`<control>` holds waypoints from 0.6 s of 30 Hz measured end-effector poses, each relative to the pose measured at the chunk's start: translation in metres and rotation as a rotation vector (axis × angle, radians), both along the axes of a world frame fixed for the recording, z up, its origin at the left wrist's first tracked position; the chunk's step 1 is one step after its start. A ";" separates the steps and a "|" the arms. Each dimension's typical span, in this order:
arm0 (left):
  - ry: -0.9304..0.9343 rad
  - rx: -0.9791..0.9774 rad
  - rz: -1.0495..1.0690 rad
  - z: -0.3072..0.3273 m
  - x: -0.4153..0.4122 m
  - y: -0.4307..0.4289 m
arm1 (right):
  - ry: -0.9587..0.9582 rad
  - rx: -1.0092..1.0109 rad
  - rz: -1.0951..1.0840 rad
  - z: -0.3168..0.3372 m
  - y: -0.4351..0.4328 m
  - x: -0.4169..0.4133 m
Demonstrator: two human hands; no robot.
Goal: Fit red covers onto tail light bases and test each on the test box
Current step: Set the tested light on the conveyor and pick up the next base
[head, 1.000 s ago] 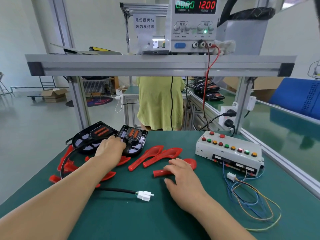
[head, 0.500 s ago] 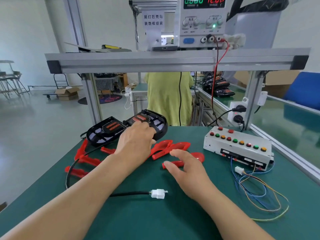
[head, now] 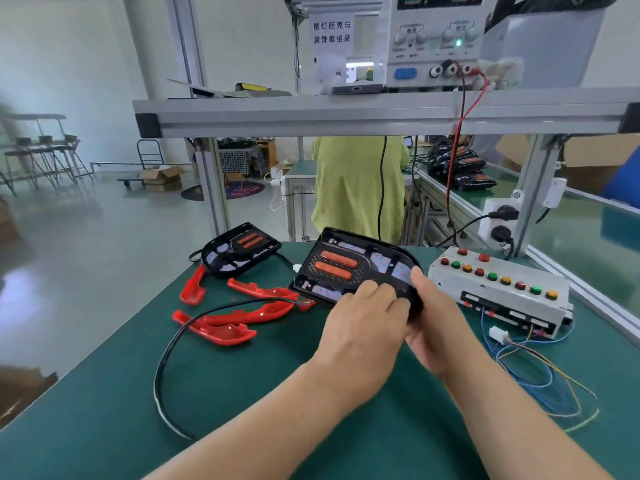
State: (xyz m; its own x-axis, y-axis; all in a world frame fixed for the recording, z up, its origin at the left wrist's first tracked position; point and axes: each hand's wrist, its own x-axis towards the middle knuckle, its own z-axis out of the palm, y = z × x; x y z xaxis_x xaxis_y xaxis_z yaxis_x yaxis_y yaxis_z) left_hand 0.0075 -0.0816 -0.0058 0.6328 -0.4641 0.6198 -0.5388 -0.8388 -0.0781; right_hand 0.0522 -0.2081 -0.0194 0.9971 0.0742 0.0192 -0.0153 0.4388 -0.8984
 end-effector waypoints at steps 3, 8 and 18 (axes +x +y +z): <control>-0.107 -0.158 -0.164 -0.006 0.003 0.017 | 0.056 -0.020 -0.025 0.004 -0.018 0.006; -0.132 -0.610 -0.023 0.012 0.024 0.057 | 0.064 -0.154 0.035 0.005 -0.056 0.013; 0.500 -0.430 0.354 -0.005 0.085 0.071 | 0.180 -0.341 0.213 -0.007 -0.072 0.012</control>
